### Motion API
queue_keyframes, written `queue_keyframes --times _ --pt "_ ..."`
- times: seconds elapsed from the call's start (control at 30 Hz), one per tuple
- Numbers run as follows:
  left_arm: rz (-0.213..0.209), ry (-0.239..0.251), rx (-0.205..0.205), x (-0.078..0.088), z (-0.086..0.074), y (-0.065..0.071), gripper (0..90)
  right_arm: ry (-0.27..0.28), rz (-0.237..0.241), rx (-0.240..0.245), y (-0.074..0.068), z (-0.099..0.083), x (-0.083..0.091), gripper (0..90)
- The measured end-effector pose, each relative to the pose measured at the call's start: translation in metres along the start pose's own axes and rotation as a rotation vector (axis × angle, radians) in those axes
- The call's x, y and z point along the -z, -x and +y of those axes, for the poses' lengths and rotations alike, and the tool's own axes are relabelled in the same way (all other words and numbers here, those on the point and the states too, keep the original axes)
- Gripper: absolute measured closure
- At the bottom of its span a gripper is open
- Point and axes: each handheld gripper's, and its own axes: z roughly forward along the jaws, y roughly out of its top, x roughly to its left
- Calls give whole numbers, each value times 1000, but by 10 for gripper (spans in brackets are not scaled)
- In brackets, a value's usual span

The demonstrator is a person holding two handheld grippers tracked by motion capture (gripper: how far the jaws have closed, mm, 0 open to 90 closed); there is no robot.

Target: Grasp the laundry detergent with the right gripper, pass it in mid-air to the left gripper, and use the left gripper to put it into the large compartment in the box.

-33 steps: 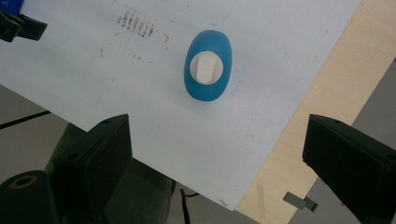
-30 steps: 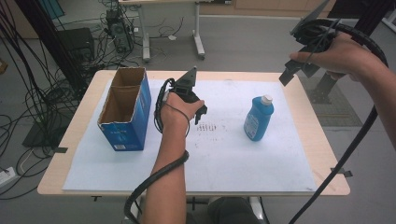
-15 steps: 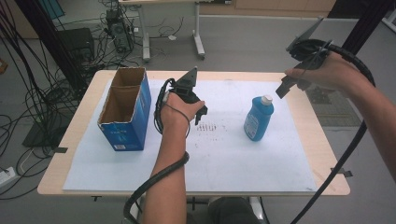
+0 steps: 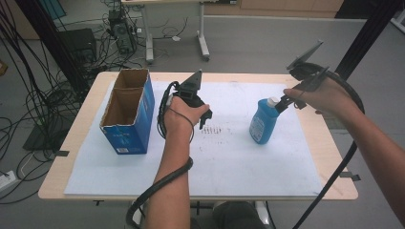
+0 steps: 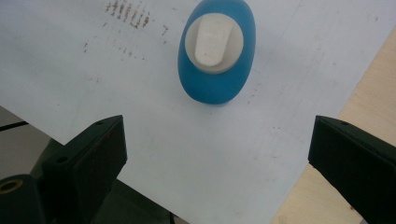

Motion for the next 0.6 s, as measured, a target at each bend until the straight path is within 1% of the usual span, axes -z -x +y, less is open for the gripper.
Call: queue_keyframes --times 0.07,0.1,0.13,0.2,0.23,0.27,0.3,0.37,0.4,0.43,0.57,0.6 --pt "1 -1 0 -1 0 0 61 8 -2 2 1 -1 -3 42" --pt "1 -1 -1 -2 -1 -1 61 26 -2 -6 2 -4 -8 42" --pt "1 -3 -2 -2 -1 -2 61 33 -1 -8 3 -5 -11 41" --pt "1 -3 -3 -3 -1 -2 61 38 -4 -11 3 -7 -14 41" --pt "1 -4 -2 -3 -1 -3 61 51 -15 -10 3 -9 -20 40" --pt "1 -3 1 -3 -1 -3 61 51 -15 -10 3 -9 -20 40" --pt "1 -4 1 -4 -2 -5 61 70 -19 -10 2 -11 -25 40" --pt "1 -4 1 -4 -2 -6 61 93 -23 -10 2 -13 -31 40" --pt "1 -4 1 -4 -2 -6 61 93 -23 -10 2 -13 -31 40" --pt "-1 -2 5 -4 -2 -6 61 116 -22 -8 1 -16 -37 39" --pt "1 -2 2 -4 -2 -7 60 157 -23 -4 0 -21 -48 38" --pt "1 -2 2 -4 -2 -7 61 157 -23 -4 0 -21 -48 38"
